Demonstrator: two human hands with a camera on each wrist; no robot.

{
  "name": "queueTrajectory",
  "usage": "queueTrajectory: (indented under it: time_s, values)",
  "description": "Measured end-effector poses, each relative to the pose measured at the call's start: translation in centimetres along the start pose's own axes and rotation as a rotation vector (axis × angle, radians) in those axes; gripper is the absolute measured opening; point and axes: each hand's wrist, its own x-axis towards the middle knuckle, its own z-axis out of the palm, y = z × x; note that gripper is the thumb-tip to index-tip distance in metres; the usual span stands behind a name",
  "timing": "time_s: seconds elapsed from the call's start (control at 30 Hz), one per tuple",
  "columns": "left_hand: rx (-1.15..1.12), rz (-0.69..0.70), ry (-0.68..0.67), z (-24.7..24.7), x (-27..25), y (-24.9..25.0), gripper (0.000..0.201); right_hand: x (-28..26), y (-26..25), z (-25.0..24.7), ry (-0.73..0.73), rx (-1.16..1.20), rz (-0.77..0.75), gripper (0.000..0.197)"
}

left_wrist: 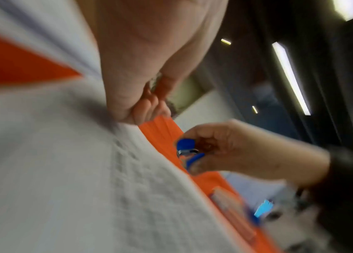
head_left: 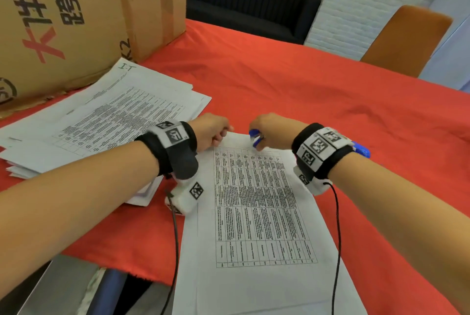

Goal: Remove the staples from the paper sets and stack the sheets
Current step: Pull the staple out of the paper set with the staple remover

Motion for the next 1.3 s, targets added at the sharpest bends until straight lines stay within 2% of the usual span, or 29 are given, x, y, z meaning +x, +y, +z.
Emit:
queueTrajectory:
  time_s: [0.07, 0.1, 0.17, 0.27, 0.37, 0.7, 0.77, 0.87, 0.97, 1.17, 1.27, 1.3]
  values:
    - [0.503, 0.139, 0.005, 0.5, 0.1, 0.3, 0.012, 0.4, -0.6, 0.7, -0.031, -0.010, -0.022, 0.036]
    - [0.665, 0.162, -0.040, 0.7, 0.2, 0.5, 0.014, 0.6, -0.9, 0.8, -0.036, -0.030, -0.034, 0.037]
    - [0.862, 0.146, -0.129, 1.2, 0.5, 0.7, 0.026, 1.0, -1.3, 0.7, -0.056, -0.073, -0.044, 0.037]
    - [1.020, 0.106, -0.157, 1.5, 0.9, 0.9, 0.045, 1.3, -1.6, 0.3, -0.083, -0.142, -0.065, 0.038]
    - [1.067, 0.097, -0.172, 1.7, 1.0, 1.2, 0.053, 1.4, -2.0, 0.2, -0.116, -0.168, -0.066, 0.037]
    - [1.134, 0.144, -0.174, 1.7, 1.2, 1.2, 0.054, 1.4, -2.7, 0.1, -0.136, -0.236, -0.068, 0.030]
    - [1.126, 0.162, -0.193, 1.8, 1.4, 1.1, 0.047, 1.3, -3.0, 0.1, -0.131, -0.262, -0.083, 0.025]
    - [1.113, 0.181, -0.224, 2.0, 1.3, 1.3, 0.027, 1.0, -3.1, 0.3, -0.126, -0.261, -0.118, 0.024]
    - [1.127, 0.180, -0.235, 2.1, 0.9, 1.5, 0.021, 1.3, -3.3, 0.3, -0.129, -0.210, -0.121, 0.028]
    - [1.140, 0.141, -0.226, 1.5, 0.9, 1.5, 0.026, 1.0, -3.7, 0.1, -0.133, -0.318, -0.156, 0.024]
    - [1.140, 0.130, -0.191, 1.7, 0.6, 1.6, 0.022, 1.1, -2.9, 0.2, -0.128, -0.288, -0.138, 0.022]
    - [1.130, 0.129, -0.183, 1.7, 0.5, 1.6, 0.027, 1.1, -2.7, 0.2, -0.126, -0.276, -0.138, 0.021]
